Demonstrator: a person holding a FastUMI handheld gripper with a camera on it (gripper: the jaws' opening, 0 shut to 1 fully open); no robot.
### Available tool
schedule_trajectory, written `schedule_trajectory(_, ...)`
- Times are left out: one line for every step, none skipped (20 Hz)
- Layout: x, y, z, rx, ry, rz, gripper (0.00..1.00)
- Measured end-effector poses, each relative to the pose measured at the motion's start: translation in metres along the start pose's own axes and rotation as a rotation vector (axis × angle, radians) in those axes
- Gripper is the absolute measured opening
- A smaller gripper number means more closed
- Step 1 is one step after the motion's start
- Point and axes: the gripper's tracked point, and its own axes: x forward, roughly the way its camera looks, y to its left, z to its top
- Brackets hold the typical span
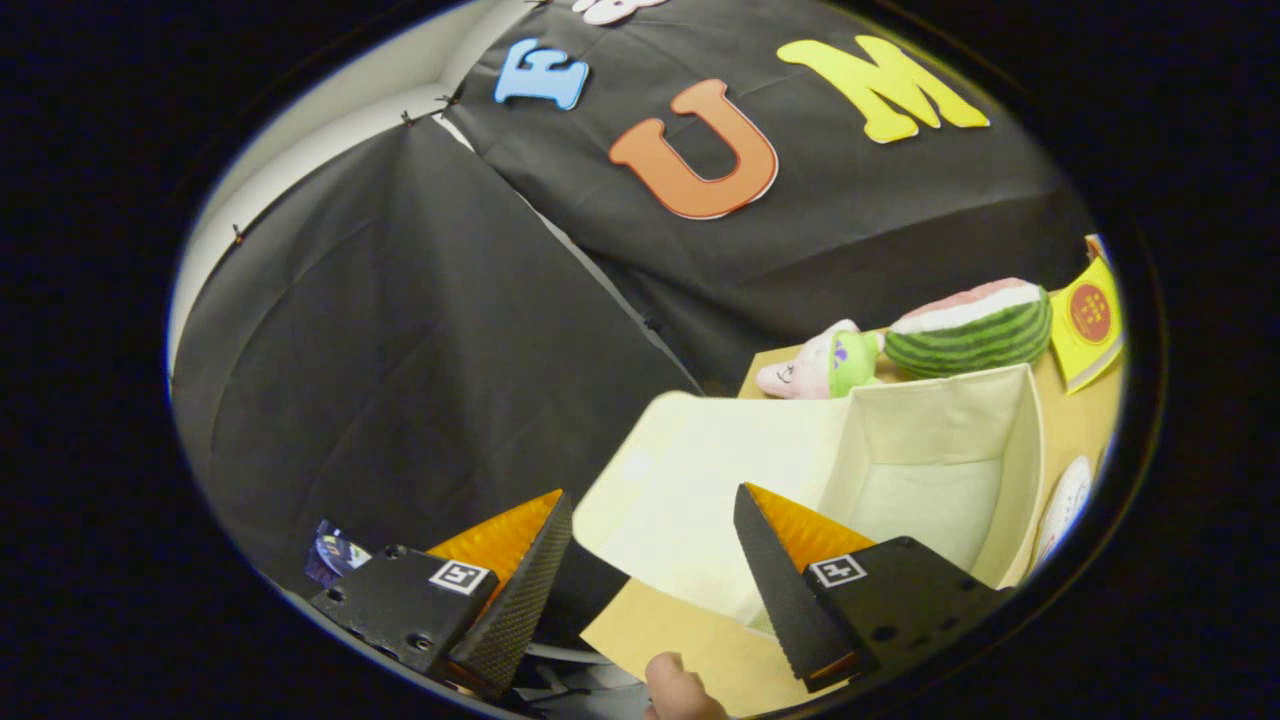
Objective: Open the storage box then place both shoes into the box .Put the left shoe in first, then the right shoe, with the right side of both shoes facing outward in a uniform manner.
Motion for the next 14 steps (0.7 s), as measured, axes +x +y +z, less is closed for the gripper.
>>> schedule_trajectory(-0.007, -0.003, -0.007, -0.012, 0.012, -0.014, 1.0)
schedule_trajectory(-0.017, -0.008, -0.011, -0.023, 0.025, -0.028, 1.0)
schedule_trajectory(-0.027, -0.012, -0.015, -0.032, 0.033, -0.031, 1.0)
schedule_trajectory(-0.039, -0.02, -0.018, -0.04, 0.039, -0.052, 1.0)
schedule_trajectory(-0.051, -0.024, -0.02, -0.044, 0.033, -0.049, 1.0)
schedule_trajectory(-0.062, -0.027, -0.022, -0.043, 0.027, -0.051, 1.0)
schedule_trajectory(-0.074, -0.033, -0.025, -0.043, 0.025, -0.054, 1.0)
schedule_trajectory(-0.085, -0.04, -0.027, -0.045, 0.025, -0.06, 1.0)
schedule_trajectory(-0.094, -0.051, -0.032, -0.056, 0.042, -0.078, 1.0)
schedule_trajectory(-0.106, -0.065, -0.041, -0.074, 0.065, -0.104, 1.0)
schedule_trajectory(-0.118, -0.081, -0.048, -0.084, 0.082, -0.128, 1.0)
schedule_trajectory(-0.13, -0.098, -0.052, -0.078, 0.09, -0.157, 1.0)
schedule_trajectory(-0.142, -0.11, -0.058, -0.067, 0.088, -0.17, 1.0)
schedule_trajectory(-0.152, -0.124, -0.063, -0.061, 0.091, -0.171, 1.0)
